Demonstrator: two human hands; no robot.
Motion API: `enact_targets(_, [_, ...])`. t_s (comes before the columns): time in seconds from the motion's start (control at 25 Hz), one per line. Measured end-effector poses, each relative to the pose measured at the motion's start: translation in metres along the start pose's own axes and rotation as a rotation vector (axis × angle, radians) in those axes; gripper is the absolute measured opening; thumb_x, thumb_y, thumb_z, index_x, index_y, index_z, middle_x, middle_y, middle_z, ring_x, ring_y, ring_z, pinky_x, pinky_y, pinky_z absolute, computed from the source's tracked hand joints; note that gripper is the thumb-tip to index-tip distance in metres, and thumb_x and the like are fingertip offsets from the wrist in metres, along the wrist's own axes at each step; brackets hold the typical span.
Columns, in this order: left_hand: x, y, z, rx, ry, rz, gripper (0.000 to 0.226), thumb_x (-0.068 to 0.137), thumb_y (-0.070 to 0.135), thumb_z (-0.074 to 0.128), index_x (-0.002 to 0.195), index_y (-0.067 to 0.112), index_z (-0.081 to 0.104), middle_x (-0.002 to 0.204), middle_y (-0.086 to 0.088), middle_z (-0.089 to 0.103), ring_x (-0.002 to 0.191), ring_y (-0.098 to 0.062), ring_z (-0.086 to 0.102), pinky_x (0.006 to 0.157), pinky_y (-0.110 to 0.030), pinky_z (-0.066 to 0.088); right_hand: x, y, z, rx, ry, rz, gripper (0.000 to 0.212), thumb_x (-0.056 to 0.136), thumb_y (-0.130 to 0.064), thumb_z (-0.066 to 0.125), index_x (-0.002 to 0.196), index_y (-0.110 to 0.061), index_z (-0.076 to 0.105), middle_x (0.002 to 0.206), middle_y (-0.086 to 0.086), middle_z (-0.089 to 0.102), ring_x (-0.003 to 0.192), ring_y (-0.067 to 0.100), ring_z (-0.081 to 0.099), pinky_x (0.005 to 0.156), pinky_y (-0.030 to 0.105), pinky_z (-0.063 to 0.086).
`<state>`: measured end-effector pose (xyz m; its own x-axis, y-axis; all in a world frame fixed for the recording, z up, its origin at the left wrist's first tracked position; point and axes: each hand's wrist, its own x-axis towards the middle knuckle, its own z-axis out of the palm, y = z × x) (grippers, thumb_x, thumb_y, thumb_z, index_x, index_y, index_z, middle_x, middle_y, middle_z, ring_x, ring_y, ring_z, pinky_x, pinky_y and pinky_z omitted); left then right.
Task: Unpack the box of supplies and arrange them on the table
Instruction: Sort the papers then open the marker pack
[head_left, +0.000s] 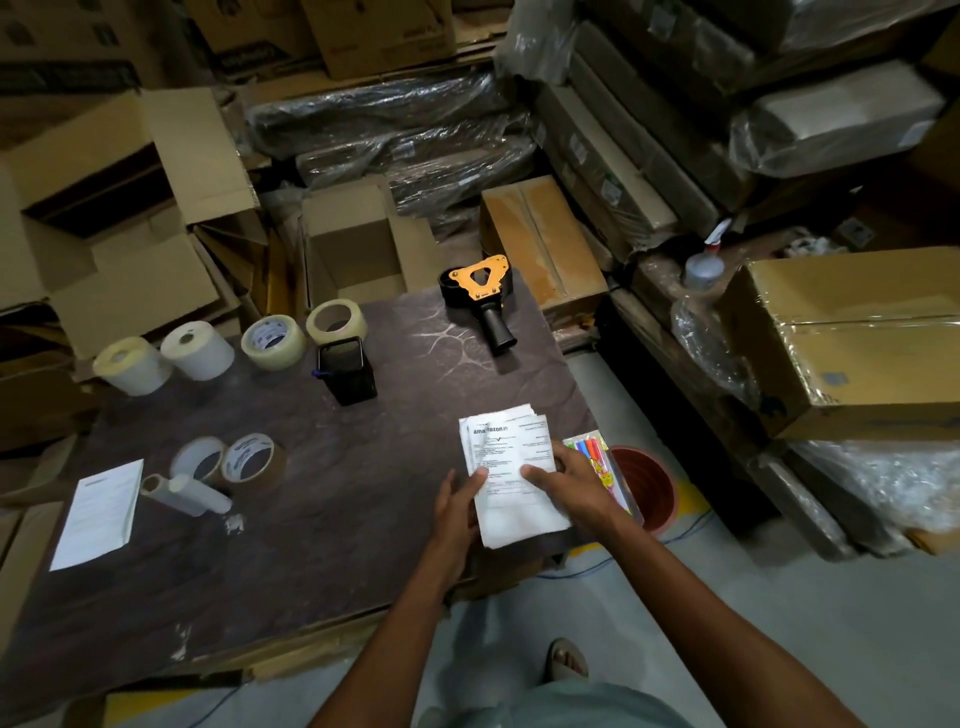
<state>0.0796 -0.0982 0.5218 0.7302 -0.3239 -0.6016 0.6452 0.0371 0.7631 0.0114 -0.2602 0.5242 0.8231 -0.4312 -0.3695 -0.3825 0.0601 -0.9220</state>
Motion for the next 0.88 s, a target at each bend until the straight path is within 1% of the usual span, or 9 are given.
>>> enact_targets(0.08, [-0.002, 0.011, 0.0, -0.03, -0.044, -0.005, 0.036, 0.094, 0.018, 0.06, 0.128, 0.005, 0.06, 0.103, -0.01, 0.076, 0.091, -0.028, 0.074, 0.076, -0.04, 0.061, -0.004, -0.006, 0.004, -0.059, 0.017, -0.029, 0.032, 0.089, -0.023, 0.069, 0.12, -0.019, 0.063, 0.116, -0.002, 0.071, 0.099, 0.014, 0.069, 0.088, 0.039, 0.059])
enact_targets(0.16, [-0.001, 0.014, -0.002, -0.014, -0.042, 0.017, 0.027, 0.096, 0.014, 0.057, 0.122, 0.006, 0.064, 0.098, -0.007, 0.077, 0.089, -0.027, 0.074, 0.074, -0.039, 0.06, -0.007, -0.011, 0.008, -0.177, 0.136, -0.089, 0.031, 0.085, -0.027, 0.072, 0.115, -0.021, 0.066, 0.108, -0.01, 0.071, 0.094, 0.009, 0.068, 0.083, 0.032, 0.058])
enact_targets(0.2, [-0.002, 0.015, -0.003, -0.009, -0.037, 0.035, 0.027, 0.096, 0.012, 0.058, 0.121, 0.006, 0.064, 0.098, -0.006, 0.077, 0.091, -0.026, 0.074, 0.077, -0.039, 0.06, -0.007, -0.012, 0.01, -0.182, 0.192, -0.114, 0.032, 0.082, -0.03, 0.075, 0.112, -0.021, 0.069, 0.103, -0.012, 0.072, 0.091, 0.008, 0.069, 0.081, 0.032, 0.059])
enact_targets(0.28, [-0.003, 0.019, -0.006, -0.012, -0.04, 0.062, 0.028, 0.094, 0.011, 0.062, 0.121, 0.004, 0.063, 0.098, -0.006, 0.076, 0.093, -0.028, 0.073, 0.082, -0.041, 0.059, -0.007, -0.013, 0.012, -0.127, 0.241, -0.142, 0.032, 0.077, -0.029, 0.079, 0.107, -0.02, 0.072, 0.099, -0.01, 0.075, 0.086, 0.007, 0.072, 0.077, 0.034, 0.061])
enact_targets(0.4, [-0.001, 0.023, -0.012, -0.039, -0.051, 0.035, 0.029, 0.092, 0.013, 0.064, 0.12, 0.005, 0.063, 0.108, -0.014, 0.074, 0.099, -0.033, 0.071, 0.087, -0.046, 0.058, -0.012, -0.018, 0.016, -0.112, 0.251, -0.157, 0.026, 0.081, -0.019, 0.076, 0.106, -0.015, 0.073, 0.096, -0.009, 0.075, 0.083, 0.007, 0.073, 0.075, 0.036, 0.062])
enact_targets(0.52, [-0.001, 0.026, -0.02, -0.06, -0.063, 0.017, 0.03, 0.092, 0.015, 0.064, 0.121, 0.006, 0.063, 0.112, -0.015, 0.073, 0.099, -0.034, 0.071, 0.088, -0.051, 0.057, -0.013, -0.02, 0.019, -0.135, 0.25, -0.158, 0.02, 0.083, -0.022, 0.074, 0.103, -0.02, 0.071, 0.095, -0.01, 0.075, 0.083, 0.005, 0.072, 0.075, 0.036, 0.062])
enact_targets(0.64, [-0.001, 0.028, -0.028, -0.075, -0.075, 0.018, 0.029, 0.094, 0.017, 0.062, 0.122, 0.007, 0.062, 0.113, -0.015, 0.072, 0.101, -0.034, 0.071, 0.092, -0.055, 0.055, -0.01, -0.02, 0.018, -0.109, 0.28, -0.136, 0.02, 0.08, -0.024, 0.077, 0.099, -0.017, 0.074, 0.095, -0.006, 0.077, 0.083, 0.009, 0.073, 0.075, 0.038, 0.062])
enact_targets(0.8, [0.0, 0.034, -0.037, -0.1, -0.052, 0.034, 0.029, 0.097, 0.014, 0.057, 0.123, 0.004, 0.061, 0.115, -0.018, 0.071, 0.105, -0.037, 0.068, 0.096, -0.057, 0.051, -0.01, -0.024, 0.008, -0.015, 0.299, -0.121, 0.021, 0.082, -0.02, 0.073, 0.103, -0.019, 0.075, 0.092, -0.007, 0.077, 0.084, 0.012, 0.074, 0.078, 0.044, 0.061])
enact_targets(0.88, [0.0, 0.037, -0.038, -0.103, -0.047, 0.034, 0.027, 0.098, 0.013, 0.054, 0.122, 0.003, 0.062, 0.115, -0.018, 0.071, 0.104, -0.037, 0.068, 0.095, -0.055, 0.052, -0.009, -0.026, 0.007, 0.033, 0.295, -0.098, 0.024, 0.083, -0.019, 0.073, 0.107, -0.018, 0.074, 0.094, -0.004, 0.077, 0.085, 0.015, 0.075, 0.079, 0.045, 0.061])
